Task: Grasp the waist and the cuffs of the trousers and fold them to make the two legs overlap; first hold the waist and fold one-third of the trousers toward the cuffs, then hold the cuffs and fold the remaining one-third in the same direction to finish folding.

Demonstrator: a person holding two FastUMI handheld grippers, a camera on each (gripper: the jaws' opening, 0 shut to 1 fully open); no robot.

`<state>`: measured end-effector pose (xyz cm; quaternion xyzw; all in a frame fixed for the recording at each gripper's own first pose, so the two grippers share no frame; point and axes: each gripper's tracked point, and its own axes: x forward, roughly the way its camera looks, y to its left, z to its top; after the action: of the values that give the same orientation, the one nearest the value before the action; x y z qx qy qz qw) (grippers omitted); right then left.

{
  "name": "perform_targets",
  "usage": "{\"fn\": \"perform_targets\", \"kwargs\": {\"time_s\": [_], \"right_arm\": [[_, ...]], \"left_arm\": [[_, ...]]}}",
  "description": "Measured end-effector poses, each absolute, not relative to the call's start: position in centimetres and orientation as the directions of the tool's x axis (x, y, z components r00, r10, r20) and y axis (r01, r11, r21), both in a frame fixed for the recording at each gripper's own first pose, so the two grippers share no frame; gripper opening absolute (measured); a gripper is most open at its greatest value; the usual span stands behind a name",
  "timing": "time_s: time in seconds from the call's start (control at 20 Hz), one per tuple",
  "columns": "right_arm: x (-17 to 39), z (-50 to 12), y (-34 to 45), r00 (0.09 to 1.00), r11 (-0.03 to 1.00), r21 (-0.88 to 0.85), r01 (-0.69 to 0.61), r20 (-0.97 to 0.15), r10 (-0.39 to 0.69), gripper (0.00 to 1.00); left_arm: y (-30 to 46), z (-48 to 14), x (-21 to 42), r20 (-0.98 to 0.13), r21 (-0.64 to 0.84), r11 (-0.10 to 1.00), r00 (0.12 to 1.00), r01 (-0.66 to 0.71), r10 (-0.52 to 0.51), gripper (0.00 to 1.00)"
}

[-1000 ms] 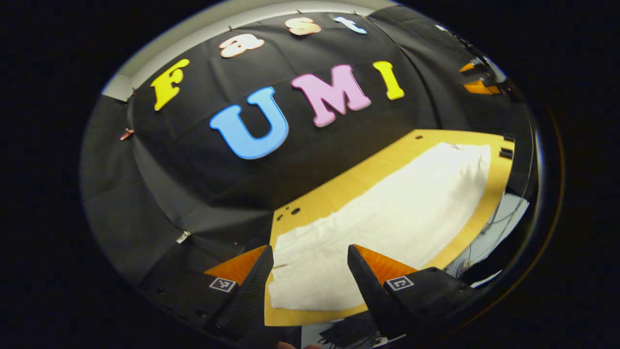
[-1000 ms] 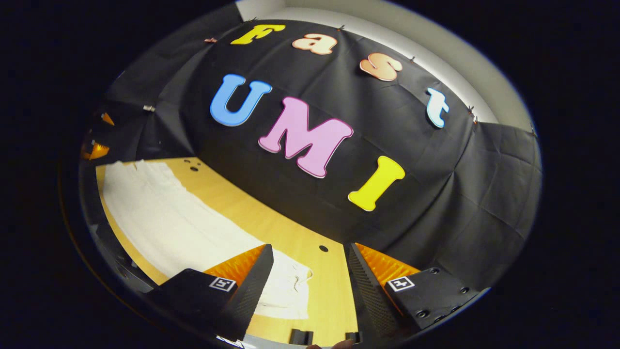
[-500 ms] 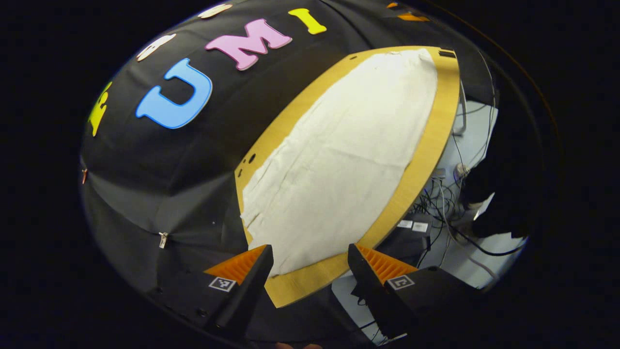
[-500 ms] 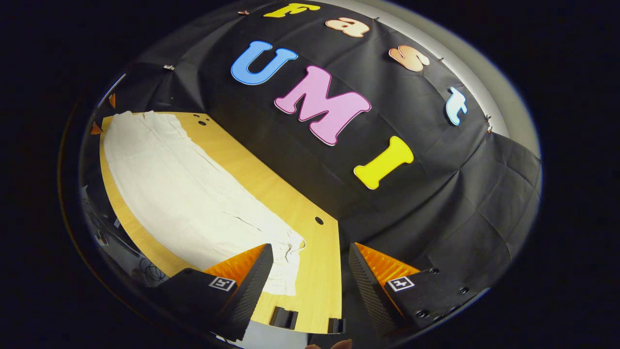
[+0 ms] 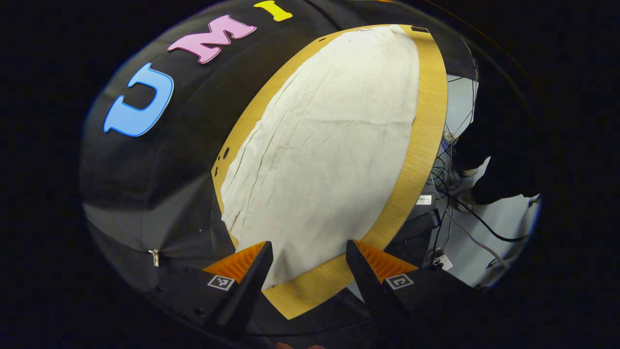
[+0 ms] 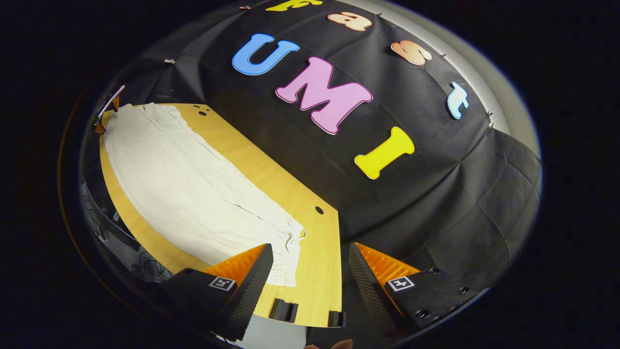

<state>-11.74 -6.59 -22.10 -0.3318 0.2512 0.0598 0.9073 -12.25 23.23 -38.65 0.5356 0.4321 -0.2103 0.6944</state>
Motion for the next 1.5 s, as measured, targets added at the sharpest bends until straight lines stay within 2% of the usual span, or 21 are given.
{"fn": "perform_targets", "kwargs": {"time_s": [0.05,0.1,0.25,0.35,0.4,0.45,0.5,0.55,0.75,0.9,1.1,1.5], "right_arm": [[-11.8,-22.3,-6.6,0.865,0.772,-0.573,-0.277,-0.498,-0.060,0.97],[-11.7,-22.4,-6.7,0.864,0.769,-0.576,-0.279,-0.500,-0.062,0.97],[-11.5,-23.0,-7.1,0.857,0.761,-0.583,-0.284,-0.511,-0.071,0.97],[-11.4,-23.4,-7.5,0.852,0.762,-0.583,-0.283,-0.518,-0.079,0.97],[-11.3,-23.5,-7.6,0.848,0.762,-0.582,-0.284,-0.523,-0.083,0.97],[-11.1,-23.7,-7.8,0.847,0.760,-0.584,-0.283,-0.525,-0.088,0.97],[-11.1,-23.8,-8.0,0.846,0.759,-0.586,-0.282,-0.526,-0.092,0.97],[-11.0,-24.0,-8.2,0.844,0.758,-0.588,-0.282,-0.528,-0.095,0.97],[-10.6,-26.4,-8.6,0.824,0.711,-0.605,-0.358,-0.562,-0.064,0.97],[-10.9,-30.4,-8.0,0.763,0.629,-0.587,-0.510,-0.646,0.016,0.97],[-11.9,-35.2,-7.1,0.671,0.495,-0.547,-0.675,-0.734,0.104,0.97],[-11.7,-42.9,-7.9,0.520,0.345,-0.450,-0.823,-0.842,0.142,0.97]], "left_arm": [[23.2,-39.0,-11.7,-0.833,0.551,0.332,0.526,0.765,0.170,0.96],[23.3,-39.0,-11.0,-0.839,0.543,0.322,0.517,0.775,0.170,0.89],[23.6,-40.2,-9.3,-0.865,0.501,0.301,0.470,0.811,0.173,0.80],[23.8,-40.9,-8.7,-0.889,0.458,0.301,0.421,0.837,0.182,0.67],[24.0,-41.2,-8.3,-0.897,0.439,0.298,0.399,0.847,0.188,0.49],[24.1,-41.5,-7.7,-0.900,0.433,0.294,0.388,0.852,0.200,0.43],[24.3,-41.6,-7.3,-0.901,0.429,0.286,0.380,0.857,0.211,0.25],[24.4,-41.8,-6.8,-0.900,0.427,0.274,0.376,0.862,0.220,0.14],[24.2,-41.7,-6.8,-0.921,0.383,0.331,0.327,0.862,0.214,0.06],[24.2,-41.8,-6.7,-0.927,0.367,0.364,0.305,0.856,0.217,0.06],[24.3,-41.8,-6.6,-0.918,0.379,0.324,0.309,0.867,0.247,0.06],[24.3,-41.9,-6.6,-0.911,0.391,0.338,0.308,0.856,0.276,0.06]]}}
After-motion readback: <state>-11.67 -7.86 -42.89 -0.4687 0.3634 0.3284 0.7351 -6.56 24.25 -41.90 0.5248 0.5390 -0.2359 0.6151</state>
